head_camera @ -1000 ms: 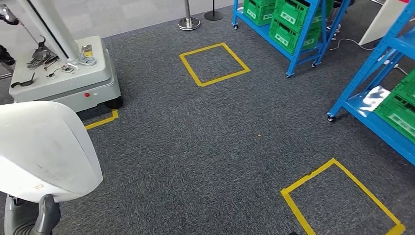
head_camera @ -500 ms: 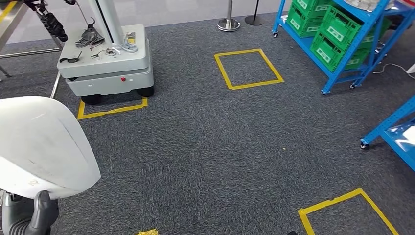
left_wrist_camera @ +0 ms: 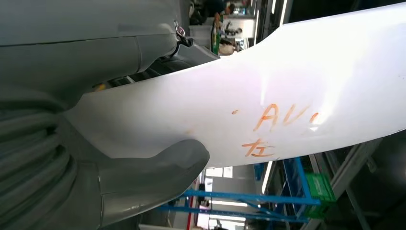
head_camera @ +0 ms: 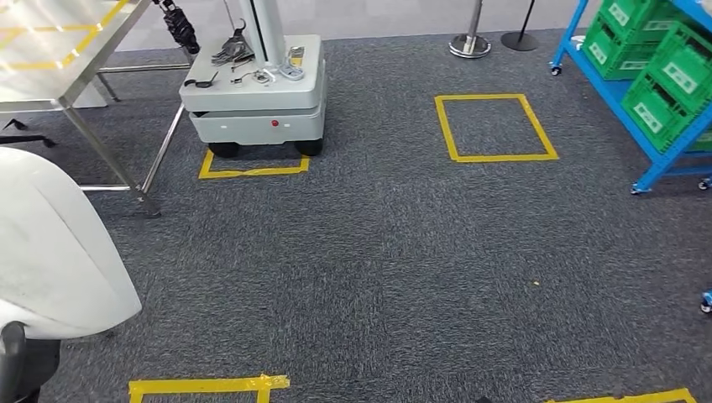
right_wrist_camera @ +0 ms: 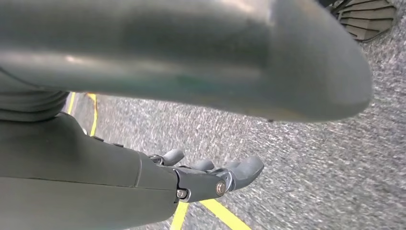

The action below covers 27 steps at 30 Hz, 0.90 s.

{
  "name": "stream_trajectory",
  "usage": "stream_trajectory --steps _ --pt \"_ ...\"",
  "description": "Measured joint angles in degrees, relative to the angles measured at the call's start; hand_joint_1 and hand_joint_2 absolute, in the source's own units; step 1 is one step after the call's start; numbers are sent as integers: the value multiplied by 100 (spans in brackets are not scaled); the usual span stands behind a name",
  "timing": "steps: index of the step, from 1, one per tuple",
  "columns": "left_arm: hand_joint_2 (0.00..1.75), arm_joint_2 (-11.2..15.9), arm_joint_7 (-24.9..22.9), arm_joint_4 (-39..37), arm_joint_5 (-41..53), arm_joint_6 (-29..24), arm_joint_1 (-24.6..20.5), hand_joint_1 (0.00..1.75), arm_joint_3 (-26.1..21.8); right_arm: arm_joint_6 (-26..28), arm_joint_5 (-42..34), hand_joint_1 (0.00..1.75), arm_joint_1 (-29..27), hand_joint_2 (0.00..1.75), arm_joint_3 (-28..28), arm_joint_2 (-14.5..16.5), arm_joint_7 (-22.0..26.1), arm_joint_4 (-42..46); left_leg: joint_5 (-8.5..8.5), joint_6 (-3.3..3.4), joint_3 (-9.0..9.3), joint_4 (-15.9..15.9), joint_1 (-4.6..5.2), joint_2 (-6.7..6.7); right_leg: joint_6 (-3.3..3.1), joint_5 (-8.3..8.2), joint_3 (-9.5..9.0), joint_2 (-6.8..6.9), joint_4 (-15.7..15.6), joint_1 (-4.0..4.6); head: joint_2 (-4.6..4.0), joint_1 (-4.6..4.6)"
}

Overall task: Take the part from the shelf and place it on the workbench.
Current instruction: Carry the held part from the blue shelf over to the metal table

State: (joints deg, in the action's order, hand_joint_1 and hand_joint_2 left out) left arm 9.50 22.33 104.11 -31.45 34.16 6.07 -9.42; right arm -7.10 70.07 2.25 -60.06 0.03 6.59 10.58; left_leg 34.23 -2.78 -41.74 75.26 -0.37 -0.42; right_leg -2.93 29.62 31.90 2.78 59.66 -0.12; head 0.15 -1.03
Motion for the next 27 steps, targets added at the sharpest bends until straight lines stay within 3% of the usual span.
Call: stream_trajectory --steps 1,2,4,6,8,9,11,12,14,15,16,18,20,21,23,24,25,27 --pt "175 24 5 -2 2 -24 -10 175 -2 0 -18 0 6 0 -1 14 -19 0 -99 11 65 -94 2 18 -4 8 -7 88 1 11 0 0" --pt "175 60 17 -2 1 -53 -29 175 -6 1 -41 0 16 0 -3 30 -45 0 -281 33 244 -409 9 65 -5 19 -22 171 1 22 0 0" --pt "175 147 48 4 -3 -127 -92 175 -24 2 -91 0 36 0 -10 67 -85 0 -580 114 666 -1191 62 331 18 53 -62 322 6 49 0 1" --pt "175 225 69 19 7 -198 -146 175 -59 -5 -119 0 47 0 -15 95 -67 0 -659 198 842 -1555 119 478 62 82 -87 454 10 71 0 4" --pt "175 302 89 27 21 -263 -150 175 -108 -5 -149 0 63 0 -19 117 25 1 -683 250 839 -1587 121 332 112 102 -114 574 1 78 0 7" --pt "175 346 121 27 7 -285 -132 175 -137 4 -163 0 72 0 -22 128 90 1 -703 270 848 -1615 103 261 147 129 -125 510 27 71 0 8" --pt "175 427 225 21 -65 -302 -95 175 -202 34 -174 0 78 0 -26 143 201 1 -751 327 890 -1669 56 134 215 329 -11 142 341 46 0 14" --pt "175 448 282 13 -102 -299 -71 175 -226 46 -172 0 69 0 -26 147 231 0 -765 347 880 -1677 45 71 241 495 144 -83 669 22 0 17" --pt "175 455 360 -13 -137 -289 -26 175 -250 56 -158 0 34 0 -26 150 243 0 -777 369 856 -1669 33 -87 279 784 537 -261 1404 -13 0 19" --pt "175 454 384 -26 -140 -285 -7 175 -256 56 -143 0 18 0 -26 151 239 0 -778 368 846 -1658 27 -176 298 798 665 -276 1604 -30 0 19" --pt "175 452 399 -37 -131 -285 0 175 -267 55 -124 0 8 0 -26 152 235 0 -776 361 839 -1643 19 -267 314 696 691 -281 1589 -47 1 19" --pt "175 452 418 -49 -106 -300 -6 175 -314 56 -81 0 5 0 -26 156 237 0 -762 321 830 -1596 -7 -442 342 254 425 -371 921 -95 1 20" --pt "175 461 443 -47 -99 -332 -8 175 -402 65 -65 0 10 0 -26 157 249 0 -744 238 802 -1552 -17 -592 352 -18 132 -551 242 -118 1 20" --pt "175 470 455 -41 -108 -344 -4 175 -453 70 -66 0 13 0 -26 158 253 0 -745 192 780 -1546 -21 -653 337 -42 76 -595 102 -110 1 20" --pt "175 494 473 -28 -130 -354 19 175 -551 84 -71 0 25 0 -26 159 256 0 -773 96 729 -1579 -36 -773 258 -45 59 -514 55 -86 1 19" --pt "175 508 476 -22 -138 -354 42 175 -595 91 -73 0 35 0 -26 163 255 0 -777 65 710 -1576 -44 -765 210 -65 45 -443 29 -85 1 19" --pt "175 521 476 -19 -142 -354 58 175 -636 99 -74 0 43 0 -26 167 256 0 -733 40 670 -1518 -41 -663 157 -87 31 -377 -1 -92 2 12" --pt "175 544 477 -17 -144 -354 69 175 -692 113 -79 0 43 0 -26 174 256 0 -453 8 471 -1081 -30 -294 83 -121 19 -233 -50 -97 1 -1"
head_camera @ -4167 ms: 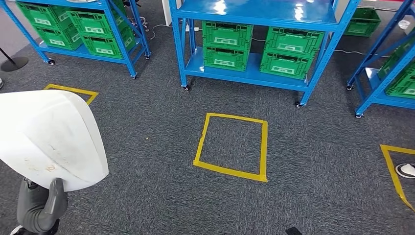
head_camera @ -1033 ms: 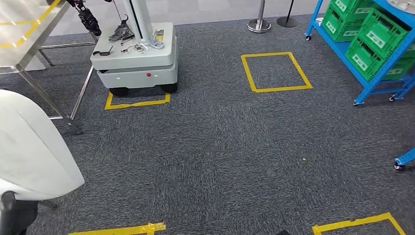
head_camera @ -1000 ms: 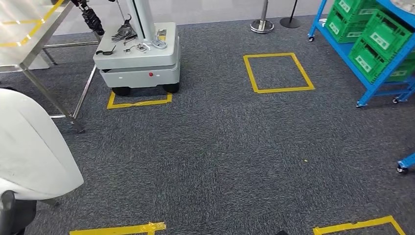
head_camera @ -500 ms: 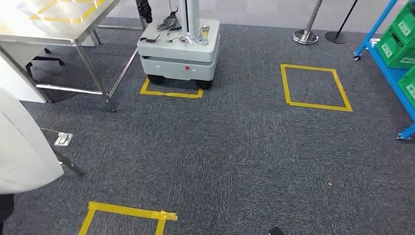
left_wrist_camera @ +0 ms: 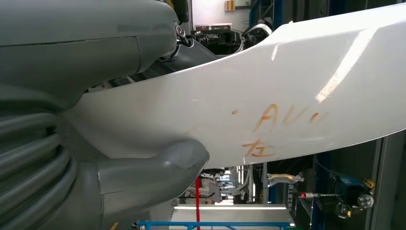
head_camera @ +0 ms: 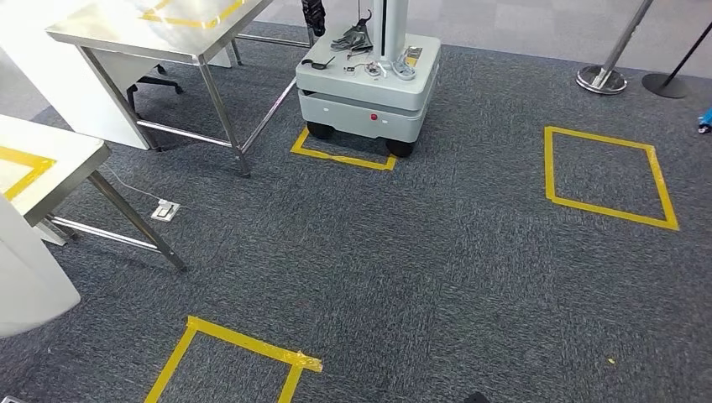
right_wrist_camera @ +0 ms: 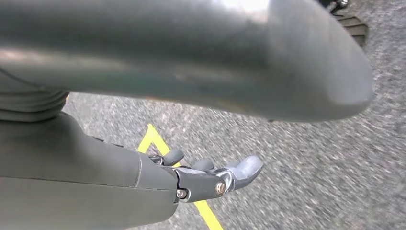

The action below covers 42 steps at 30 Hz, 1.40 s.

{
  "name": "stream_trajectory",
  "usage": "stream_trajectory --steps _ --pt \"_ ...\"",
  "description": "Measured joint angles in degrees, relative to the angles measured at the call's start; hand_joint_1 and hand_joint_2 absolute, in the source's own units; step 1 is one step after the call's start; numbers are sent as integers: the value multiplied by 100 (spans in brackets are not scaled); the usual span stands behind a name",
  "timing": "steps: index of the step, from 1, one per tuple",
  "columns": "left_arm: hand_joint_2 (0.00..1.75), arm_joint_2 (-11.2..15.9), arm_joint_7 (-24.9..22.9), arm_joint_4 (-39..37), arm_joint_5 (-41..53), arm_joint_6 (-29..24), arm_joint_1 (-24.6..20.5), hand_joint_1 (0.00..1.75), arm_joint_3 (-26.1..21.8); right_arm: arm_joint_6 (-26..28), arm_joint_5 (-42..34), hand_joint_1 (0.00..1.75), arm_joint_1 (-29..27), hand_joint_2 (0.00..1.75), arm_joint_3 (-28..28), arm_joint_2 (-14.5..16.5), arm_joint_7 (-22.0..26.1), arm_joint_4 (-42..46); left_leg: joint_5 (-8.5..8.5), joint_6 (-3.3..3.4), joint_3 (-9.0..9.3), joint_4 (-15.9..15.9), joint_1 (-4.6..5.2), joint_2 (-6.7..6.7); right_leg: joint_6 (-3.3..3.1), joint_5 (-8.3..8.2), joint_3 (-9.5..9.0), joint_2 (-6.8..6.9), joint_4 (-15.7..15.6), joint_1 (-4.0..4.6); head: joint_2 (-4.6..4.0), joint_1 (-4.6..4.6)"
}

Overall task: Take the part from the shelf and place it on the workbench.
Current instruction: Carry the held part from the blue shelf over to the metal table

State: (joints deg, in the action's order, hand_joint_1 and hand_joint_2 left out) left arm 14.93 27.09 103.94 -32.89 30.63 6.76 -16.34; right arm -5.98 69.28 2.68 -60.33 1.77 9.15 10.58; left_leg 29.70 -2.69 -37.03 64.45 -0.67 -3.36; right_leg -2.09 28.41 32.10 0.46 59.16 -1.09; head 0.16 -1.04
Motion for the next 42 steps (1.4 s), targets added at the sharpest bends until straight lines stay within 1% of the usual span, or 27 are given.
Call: stream_trajectory --steps 2,3,4,5,7,9,10,12,14,16,18,19,20,21,23,25,27,28,29,31,33,34,35,36,38,40,42 --pt "175 6 0 -4 -1 1 3 175 -20 8 -4 0 -24 0 0 0 -4 0 369 -36 -338 725 -4 242 -26 5 6 152 -5 14 -1 -5" --pt "175 6 -1 -8 0 0 14 175 -22 7 -4 0 -33 0 0 1 -8 0 450 -50 -450 977 -13 279 -29 13 7 235 -3 19 -1 -5" --pt "175 6 -1 -11 0 1 29 175 -25 4 -4 0 -37 0 0 3 -19 0 416 -61 -458 1022 -20 300 -27 22 5 321 1 19 0 -5" --pt "175 8 1 -14 0 5 47 175 -29 1 -9 0 -35 0 0 11 -49 0 279 -69 -344 829 -27 336 -17 35 -3 403 5 17 1 -5" --pt "175 38 3 -15 0 26 98 175 -36 -3 -22 0 -30 0 0 32 -161 0 -67 -63 80 61 -28 561 29 74 -37 548 22 22 1 -6" --pt "175 98 -2 -4 -11 9 143 175 -39 -9 -28 0 -33 0 0 45 -286 0 -219 0 342 -423 -13 742 102 122 -87 665 39 45 1 -2" --pt "175 132 -8 8 -29 -36 165 175 -40 -23 -22 0 -32 0 0 46 -329 0 -214 44 347 -466 -1 739 139 138 -114 725 36 59 1 1" --pt "175 194 -16 67 -76 -161 257 175 -49 -54 -2 0 -17 0 0 50 -368 0 -224 124 336 -475 -7 586 216 167 -168 812 22 48 0 7" --pt "175 222 -2 158 -80 -252 347 175 -57 -60 -10 0 -6 0 0 52 -352 0 -244 196 354 -498 -33 449 290 316 -119 558 202 20 0 16" --pt "175 202 10 230 -29 -297 378 175 -52 -46 -34 0 -16 0 0 52 -337 0 -264 246 354 -505 -42 305 320 642 170 146 817 10 0 34" --pt "175 173 9 254 10 -322 402 175 -39 -41 -40 0 -42 0 0 53 -339 0 -269 265 341 -502 -30 134 311 870 535 -3 1492 21 0 43" --pt "175 159 8 259 26 -331 409 175 -32 -45 -43 0 -55 0 0 54 -339 0 -270 265 340 -499 -23 40 297 831 620 -24 1596 27 0 43" --pt "175 138 1 261 58 -343 400 175 -19 -54 -38 0 -61 0 0 56 -333 0 -270 265 343 -496 -18 -54 275 678 602 -45 1474 31 0 43" --pt "175 111 -10 261 105 -356 366 175 4 -61 -26 0 -63 0 0 57 -322 0 -270 263 347 -492 -16 -147 245 447 486 -100 1152 36 0 43" --pt "175 55 -24 248 205 -411 251 175 84 -64 9 0 -53 0 0 58 -272 0 -277 241 335 -482 -21 -317 179 82 186 -369 384 38 1 44" --pt "175 44 18 223 230 -475 166 175 153 -66 47 0 -38 0 0 59 -191 0 -299 170 298 -487 -44 -466 151 0 49 -521 36 53 1 49" --pt "175 84 95 196 165 -500 157 175 170 -89 94 0 -20 0 0 62 -126 0 -329 79 260 -518 -63 -584 131 -13 18 -395 -16 61 1 52" --pt "175 108 132 180 126 -497 159 175 171 -100 115 0 -14 0 1 62 -112 0 -323 50 241 -510 -59 -502 103 -32 -11 -320 -58 53 1 49" --pt "175 127 166 157 102 -491 136 175 178 -106 125 0 -14 0 1 61 -100 0 -255 21 188 -420 -45 -324 67 -53 -44 -235 -106 40 1 42" --pt "175 143 214 94 106 -491 43 175 222 -107 105 0 -33 0 2 59 -74 0 46 -33 -50 69 -31 124 14 -73 -87 -52 -167 31 0 27" --pt "175 140 232 28 137 -536 -30 175 289 -110 47 0 -51 0 1 57 -84 0 353 -96 -372 743 -55 283 -4 -60 -89 133 -169 35 0 22" --pt "175 133 236 4 162 -566 -41 175 316 -120 31 0 -53 0 0 57 -117 0 383 -121 -446 917 -71 302 -2 -51 -89 216 -164 33 0 22" --pt "175 120 239 -11 204 -591 -58 175 341 -135 28 0 -53 0 0 57 -166 0 304 -143 -413 880 -86 324 10 -40 -92 300 -157 27 1 21" --pt "175 103 241 -19 253 -607 -87 175 366 -147 28 0 -52 0 0 58 -209 0 139 -161 -266 621 -97 377 32 -24 -99 382 -141 19 1 21" --pt "175 69 244 -21 345 -628 -154 175 410 -136 -14 0 -47 0 -1 58 -256 0 -172 -159 138 -108 -97 624 102 36 -112 531 -78 18 2 21" --pt "175 35 244 -18 375 -635 -179 175 431 -99 -59 0 -34 0 -2 58 -280 0 -259 -44 321 -447 -76 756 181 91 -129 640 -26 42 0 27" --pt "175 5 236 -25 389 -632 -189 175 438 -85 -43 0 -12 0 -2 68 -298 0 -257 93 295 -441 -60 633 246 110 -166 753 -30 50 -1 32"
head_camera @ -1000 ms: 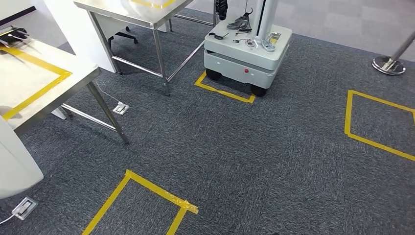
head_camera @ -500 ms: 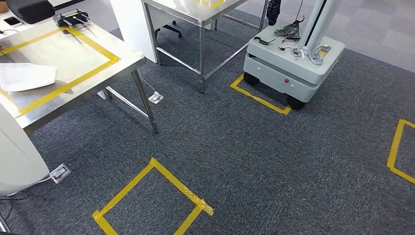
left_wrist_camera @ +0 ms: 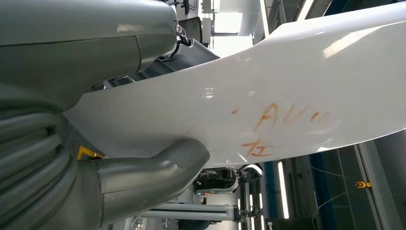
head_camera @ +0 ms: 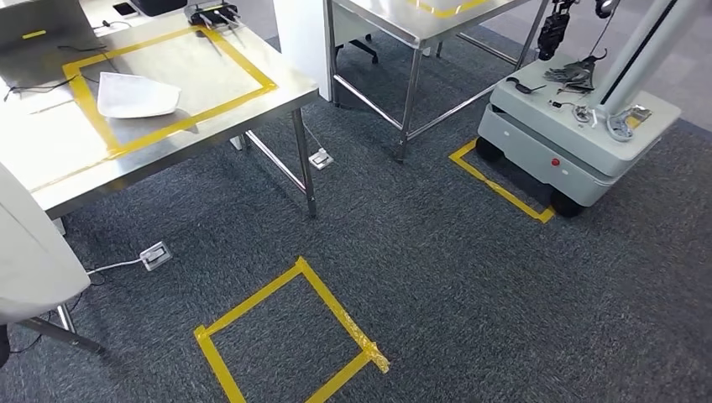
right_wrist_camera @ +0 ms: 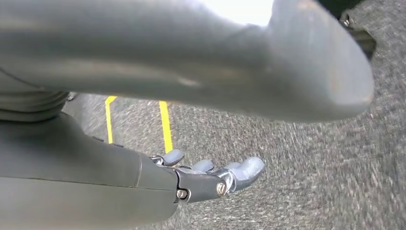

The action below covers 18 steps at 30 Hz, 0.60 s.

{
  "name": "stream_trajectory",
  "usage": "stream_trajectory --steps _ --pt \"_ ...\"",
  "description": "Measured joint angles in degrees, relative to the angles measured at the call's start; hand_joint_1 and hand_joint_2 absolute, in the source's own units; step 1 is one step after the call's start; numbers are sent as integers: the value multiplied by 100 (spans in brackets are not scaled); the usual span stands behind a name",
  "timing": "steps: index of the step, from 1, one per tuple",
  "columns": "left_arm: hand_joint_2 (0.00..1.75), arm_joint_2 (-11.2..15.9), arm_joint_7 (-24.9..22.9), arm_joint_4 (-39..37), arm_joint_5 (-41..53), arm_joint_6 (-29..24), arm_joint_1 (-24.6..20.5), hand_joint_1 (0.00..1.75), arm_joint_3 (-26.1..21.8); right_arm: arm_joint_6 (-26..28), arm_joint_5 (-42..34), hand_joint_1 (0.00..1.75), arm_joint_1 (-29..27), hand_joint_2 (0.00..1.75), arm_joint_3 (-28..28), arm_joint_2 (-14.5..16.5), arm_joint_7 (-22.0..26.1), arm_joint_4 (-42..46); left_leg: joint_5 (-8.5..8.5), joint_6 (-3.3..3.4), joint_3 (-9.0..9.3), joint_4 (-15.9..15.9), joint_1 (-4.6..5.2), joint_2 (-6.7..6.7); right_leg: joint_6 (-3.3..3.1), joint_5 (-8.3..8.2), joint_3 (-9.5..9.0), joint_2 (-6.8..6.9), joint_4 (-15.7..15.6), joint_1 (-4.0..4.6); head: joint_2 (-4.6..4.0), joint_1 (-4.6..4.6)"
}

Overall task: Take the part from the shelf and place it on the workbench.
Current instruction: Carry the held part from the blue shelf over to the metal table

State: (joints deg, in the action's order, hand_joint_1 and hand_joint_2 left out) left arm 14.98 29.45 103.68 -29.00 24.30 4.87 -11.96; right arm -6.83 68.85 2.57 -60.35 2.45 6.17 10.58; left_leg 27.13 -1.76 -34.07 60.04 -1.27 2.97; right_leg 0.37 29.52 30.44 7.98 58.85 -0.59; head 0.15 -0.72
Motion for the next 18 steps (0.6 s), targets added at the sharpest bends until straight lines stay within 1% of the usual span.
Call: stream_trajectory --steps 1,2,3,4,5,6,7,8,9,10,11,12,13,14,15,16,17,18 --pt "175 -7 -8 -5 2 3 -10 175 2 6 9 0 16 0 0 7 12 0 -9 41 -10 -5 -5 -67 36 24 -12 -22 16 -13 0 1" --pt "175 -9 -20 -11 -4 5 -32 175 3 15 0 0 30 0 0 15 39 0 -21 80 -17 -12 -12 -137 65 96 14 -138 98 -33 0 3" --pt "175 -13 -31 -19 -16 8 -62 175 4 26 -19 0 39 0 0 24 65 0 -37 116 -23 -21 -22 -205 88 228 98 -313 295 -47 0 9" --pt "175 -18 -44 -28 -29 14 -93 175 7 36 -39 0 43 0 0 31 81 0 -48 143 -34 -24 -26 -271 103 403 246 -525 609 -57 1 16" --pt "175 -26 -60 -45 -40 20 -134 175 11 38 -51 0 39 0 0 37 85 0 -57 165 -50 -24 -22 -342 103 587 438 -668 994 -55 1 21" --pt "175 -41 -84 -72 -43 26 -179 175 21 34 -49 0 32 0 0 41 79 0 -65 181 -66 -22 -13 -423 98 717 629 -735 1357 -48 1 27" --pt "175 -55 -111 -106 -39 30 -230 175 39 29 -42 0 24 0 0 45 74 0 -72 188 -77 -19 -3 -513 86 744 757 -763 1573 -42 2 29" --pt "175 -67 -138 -145 -34 31 -290 175 63 25 -40 0 19 0 0 50 76 0 -79 190 -83 -16 4 -608 64 658 787 -780 1578 -35 1 29" --pt "175 -75 -161 -181 -28 31 -353 175 90 28 -53 0 20 0 0 54 78 0 -86 186 -85 -13 9 -703 34 476 711 -809 1363 -28 1 29" --pt "175 -78 -175 -209 -23 29 -411 175 114 37 -81 0 25 0 -1 57 84 0 -93 175 -84 -11 10 -789 -1 250 552 -889 985 -24 1 29" --pt "175 -77 -184 -232 -23 25 -465 175 132 53 -118 0 31 0 -4 58 88 0 -102 156 -89 -8 15 -862 -36 87 386 -1033 596 -23 0 27" --pt "175 -74 -192 -255 -26 20 -514 175 146 72 -153 0 37 0 -14 58 91 0 -113 128 -102 -7 14 -938 -54 -18 256 -1143 295 -21 0 27" --pt "175 -68 -197 -275 -30 16 -550 175 156 89 -175 0 39 0 -25 58 91 0 -127 91 -116 -13 7 -1005 -65 -55 183 -1220 118 -12 0 26" --pt "175 -60 -200 -296 -35 13 -573 175 166 102 -187 0 40 0 -36 57 90 0 -143 48 -129 -26 -4 -1064 -70 -40 166 -1236 63 1 0 26" --pt "175 -49 -199 -312 -41 7 -584 175 174 110 -192 0 43 0 -43 57 89 0 -162 0 -139 -47 -15 -1125 -83 -55 161 -1167 39 9 1 28" --pt "175 -33 -193 -324 -49 -2 -581 175 179 114 -201 0 48 0 -48 57 86 0 -171 -33 -152 -53 -24 -1110 -112 -77 146 -1105 10 6 1 27" --pt "175 -15 -183 -333 -60 -10 -582 175 184 117 -217 0 52 0 -56 58 89 0 -142 -59 -179 -17 -16 -991 -148 -104 125 -1054 -26 -4 1 20" --pt "175 1 -169 -340 -69 -19 -590 175 190 119 -244 0 52 0 -70 58 89 0 -48 -82 -252 122 -3 -814 -185 -132 104 -999 -61 -15 1 11"
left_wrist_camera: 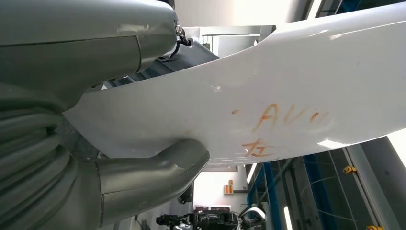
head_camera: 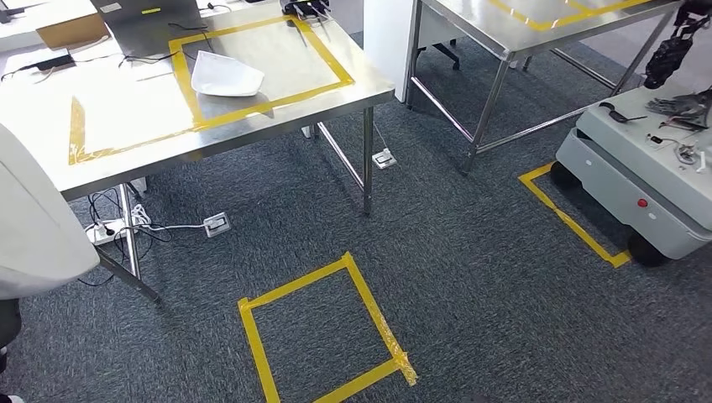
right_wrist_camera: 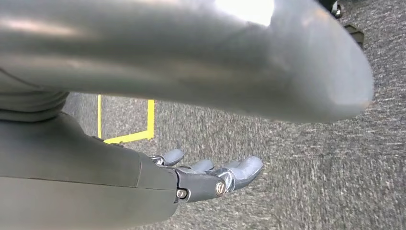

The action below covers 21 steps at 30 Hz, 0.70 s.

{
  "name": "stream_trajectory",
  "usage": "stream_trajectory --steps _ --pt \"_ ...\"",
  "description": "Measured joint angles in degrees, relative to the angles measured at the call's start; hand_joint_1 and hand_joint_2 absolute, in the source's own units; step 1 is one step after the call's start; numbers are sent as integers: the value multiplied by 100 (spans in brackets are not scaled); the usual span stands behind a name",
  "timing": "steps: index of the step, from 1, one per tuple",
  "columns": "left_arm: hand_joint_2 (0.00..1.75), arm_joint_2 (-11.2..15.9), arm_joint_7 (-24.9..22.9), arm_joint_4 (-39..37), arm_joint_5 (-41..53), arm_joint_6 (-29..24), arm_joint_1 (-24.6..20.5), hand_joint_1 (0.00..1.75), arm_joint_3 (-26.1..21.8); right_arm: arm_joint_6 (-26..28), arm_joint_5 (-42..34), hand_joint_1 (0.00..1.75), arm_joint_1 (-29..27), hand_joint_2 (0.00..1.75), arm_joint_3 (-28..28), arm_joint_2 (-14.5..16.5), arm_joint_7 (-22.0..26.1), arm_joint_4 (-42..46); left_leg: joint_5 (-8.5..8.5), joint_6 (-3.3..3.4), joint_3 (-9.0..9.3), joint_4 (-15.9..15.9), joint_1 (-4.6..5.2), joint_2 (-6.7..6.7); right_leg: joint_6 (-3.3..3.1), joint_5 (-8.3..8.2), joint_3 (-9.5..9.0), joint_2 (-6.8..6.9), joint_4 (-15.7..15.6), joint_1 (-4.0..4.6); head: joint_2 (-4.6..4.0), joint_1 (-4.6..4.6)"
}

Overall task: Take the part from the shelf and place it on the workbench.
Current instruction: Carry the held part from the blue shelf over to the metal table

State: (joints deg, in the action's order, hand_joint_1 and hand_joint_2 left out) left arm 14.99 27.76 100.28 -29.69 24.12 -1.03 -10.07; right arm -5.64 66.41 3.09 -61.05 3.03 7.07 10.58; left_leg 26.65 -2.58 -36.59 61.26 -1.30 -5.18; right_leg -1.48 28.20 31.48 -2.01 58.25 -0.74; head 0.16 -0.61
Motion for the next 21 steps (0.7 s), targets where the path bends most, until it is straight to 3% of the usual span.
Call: stream_trajectory --steps 2,4,5,7,9,11,14,16,19,20,21 --pt "175 13 19 -15 -11 -4 -14 175 17 -1 -50 0 -17 0 -43 1 -2 0 342 -42 -276 612 12 371 -47 -23 -15 92 -25 4 -1 -17" --pt "175 5 22 -29 -11 -10 -8 175 34 -10 -73 0 -38 0 -87 1 -11 0 584 -86 -551 1243 3 468 -59 -17 -10 179 -21 11 0 -18" --pt "175 1 22 -34 -10 -14 -4 175 40 -15 -75 0 -42 0 -103 1 -15 0 563 -98 -573 1321 1 478 -57 -11 -10 216 -20 12 0 -18" --pt "175 -1 22 -32 -2 -18 -2 175 46 -23 -74 0 -40 0 -117 2 -20 0 267 -95 -285 829 2 498 -37 13 -25 272 -15 12 0 -19" --pt "175 0 23 -16 13 -23 -1 175 55 -26 -71 0 -32 0 -121 3 -16 0 79 -24 131 77 24 542 16 73 -43 312 -5 26 1 -17" --pt "175 0 28 13 23 -40 12 175 63 -28 -63 0 -24 0 -123 3 -10 0 136 91 291 -247 50 552 102 127 -75 337 6 42 0 -15" --pt "175 -5 38 54 25 -66 73 175 65 -36 -52 0 -17 0 -125 3 -6 0 190 252 418 -293 41 500 221 129 -134 330 134 24 0 -13" --pt "175 -10 42 91 25 -73 102 175 66 -41 -48 0 -13 0 -125 3 -5 0 222 318 569 -301 35 489 273 297 75 284 529 6 0 -9" --pt "175 -39 38 112 25 -73 128 175 73 -42 -48 0 -36 0 -127 -1 -9 0 342 337 715 -302 35 458 311 632 826 243 1506 3 1 3" --pt "175 -55 36 113 30 -74 136 175 75 -41 -48 0 -56 0 -128 -3 -11 0 401 332 777 -303 32 440 315 669 1014 242 1615 0 0 5" --pt "175 -75 31 113 35 -75 138 175 76 -40 -48 0 -77 0 -129 -3 -14 0 466 321 854 -304 28 422 316 627 1103 241 1523 -3 0 6"
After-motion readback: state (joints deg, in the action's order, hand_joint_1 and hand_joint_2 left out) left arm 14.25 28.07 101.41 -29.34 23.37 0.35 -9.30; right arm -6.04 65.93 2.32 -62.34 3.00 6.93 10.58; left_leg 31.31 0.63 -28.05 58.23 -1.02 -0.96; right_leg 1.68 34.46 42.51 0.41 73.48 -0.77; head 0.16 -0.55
